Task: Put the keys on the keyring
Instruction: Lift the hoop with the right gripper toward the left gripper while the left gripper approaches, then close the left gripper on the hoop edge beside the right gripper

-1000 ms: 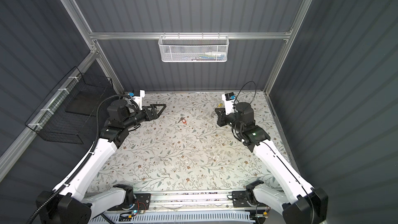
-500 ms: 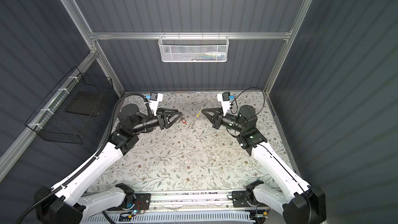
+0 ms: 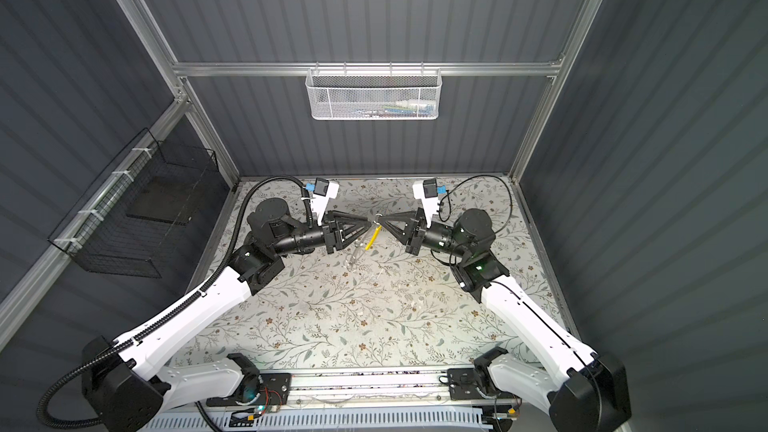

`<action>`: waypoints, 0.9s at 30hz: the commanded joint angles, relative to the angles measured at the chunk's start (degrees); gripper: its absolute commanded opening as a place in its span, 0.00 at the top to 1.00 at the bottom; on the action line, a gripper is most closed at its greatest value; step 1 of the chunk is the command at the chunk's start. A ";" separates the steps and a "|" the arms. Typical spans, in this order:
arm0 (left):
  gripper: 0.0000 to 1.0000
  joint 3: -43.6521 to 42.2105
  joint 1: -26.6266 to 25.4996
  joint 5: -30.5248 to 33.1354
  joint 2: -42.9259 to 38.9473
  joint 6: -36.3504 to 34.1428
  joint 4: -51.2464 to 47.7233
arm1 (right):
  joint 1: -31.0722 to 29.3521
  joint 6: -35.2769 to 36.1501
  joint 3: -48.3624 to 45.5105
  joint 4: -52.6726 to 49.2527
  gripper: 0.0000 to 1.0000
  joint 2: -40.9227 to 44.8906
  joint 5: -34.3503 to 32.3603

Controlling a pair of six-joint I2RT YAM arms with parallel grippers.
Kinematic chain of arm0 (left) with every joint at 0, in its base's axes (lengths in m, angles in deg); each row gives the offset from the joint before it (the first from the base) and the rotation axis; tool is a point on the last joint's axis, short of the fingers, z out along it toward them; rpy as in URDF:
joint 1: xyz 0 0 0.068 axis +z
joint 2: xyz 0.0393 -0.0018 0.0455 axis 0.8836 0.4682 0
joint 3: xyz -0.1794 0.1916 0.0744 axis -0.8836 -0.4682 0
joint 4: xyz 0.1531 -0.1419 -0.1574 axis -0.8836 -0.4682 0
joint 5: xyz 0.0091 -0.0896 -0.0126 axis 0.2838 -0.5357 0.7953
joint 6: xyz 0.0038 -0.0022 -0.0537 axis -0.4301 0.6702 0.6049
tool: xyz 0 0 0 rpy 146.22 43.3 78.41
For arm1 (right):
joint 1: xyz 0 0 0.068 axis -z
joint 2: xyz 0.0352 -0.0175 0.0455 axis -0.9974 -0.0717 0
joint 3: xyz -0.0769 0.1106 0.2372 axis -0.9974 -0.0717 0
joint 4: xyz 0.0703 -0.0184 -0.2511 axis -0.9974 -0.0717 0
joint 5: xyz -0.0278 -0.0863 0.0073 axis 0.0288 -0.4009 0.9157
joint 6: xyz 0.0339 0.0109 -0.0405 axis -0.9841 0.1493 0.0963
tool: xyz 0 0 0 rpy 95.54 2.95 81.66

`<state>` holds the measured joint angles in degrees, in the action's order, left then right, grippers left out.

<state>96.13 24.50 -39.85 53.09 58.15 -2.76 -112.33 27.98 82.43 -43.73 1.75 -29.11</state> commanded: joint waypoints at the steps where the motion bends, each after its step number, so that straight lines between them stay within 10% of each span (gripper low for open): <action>1: 0.63 1.76 -0.63 -0.55 -0.62 0.59 2.59 | -0.23 -2.67 -0.86 5.33 0.96 0.18 0.96; 27: 0.87 0.70 -2.63 -1.04 1.35 3.60 9.05 | -1.39 -4.34 -2.97 7.93 0.96 0.77 0.79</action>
<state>96.13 22.25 -39.87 53.81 60.99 4.32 -113.33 23.83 79.79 -37.91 1.75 -28.87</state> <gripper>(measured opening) 0.137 0.049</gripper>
